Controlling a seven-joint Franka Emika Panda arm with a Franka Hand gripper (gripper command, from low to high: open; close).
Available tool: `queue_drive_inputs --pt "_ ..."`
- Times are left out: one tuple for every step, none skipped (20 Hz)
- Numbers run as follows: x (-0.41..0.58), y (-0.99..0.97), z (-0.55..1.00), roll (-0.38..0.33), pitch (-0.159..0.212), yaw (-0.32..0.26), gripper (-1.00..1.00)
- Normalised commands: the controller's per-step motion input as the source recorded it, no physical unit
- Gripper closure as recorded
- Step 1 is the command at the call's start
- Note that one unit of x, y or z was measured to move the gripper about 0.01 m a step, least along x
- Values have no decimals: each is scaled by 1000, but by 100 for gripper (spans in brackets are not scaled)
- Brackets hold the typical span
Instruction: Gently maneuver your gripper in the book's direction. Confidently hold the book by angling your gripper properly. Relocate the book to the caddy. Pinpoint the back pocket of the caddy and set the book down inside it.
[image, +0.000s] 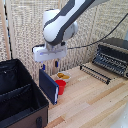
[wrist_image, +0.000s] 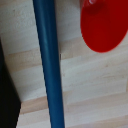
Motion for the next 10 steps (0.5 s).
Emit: queue_drive_inputs --pt "371 317 -231 -44 34 65 -100" --pt "354 329 -237 -41 26 57 -100" --pt "357 331 -246 -38 24 48 -100" --pt "363 311 -254 -39 24 42 -100" --pt "360 291 -260 -40 25 45 -100" --pt "357 291 -260 -57 32 50 -100" --pt "397 306 -260 -86 52 60 -100" --pt "417 240 -260 -80 63 73 100" --pt "397 160 -286 -73 43 90 100" --pt "354 26 -311 -48 20 120 100"
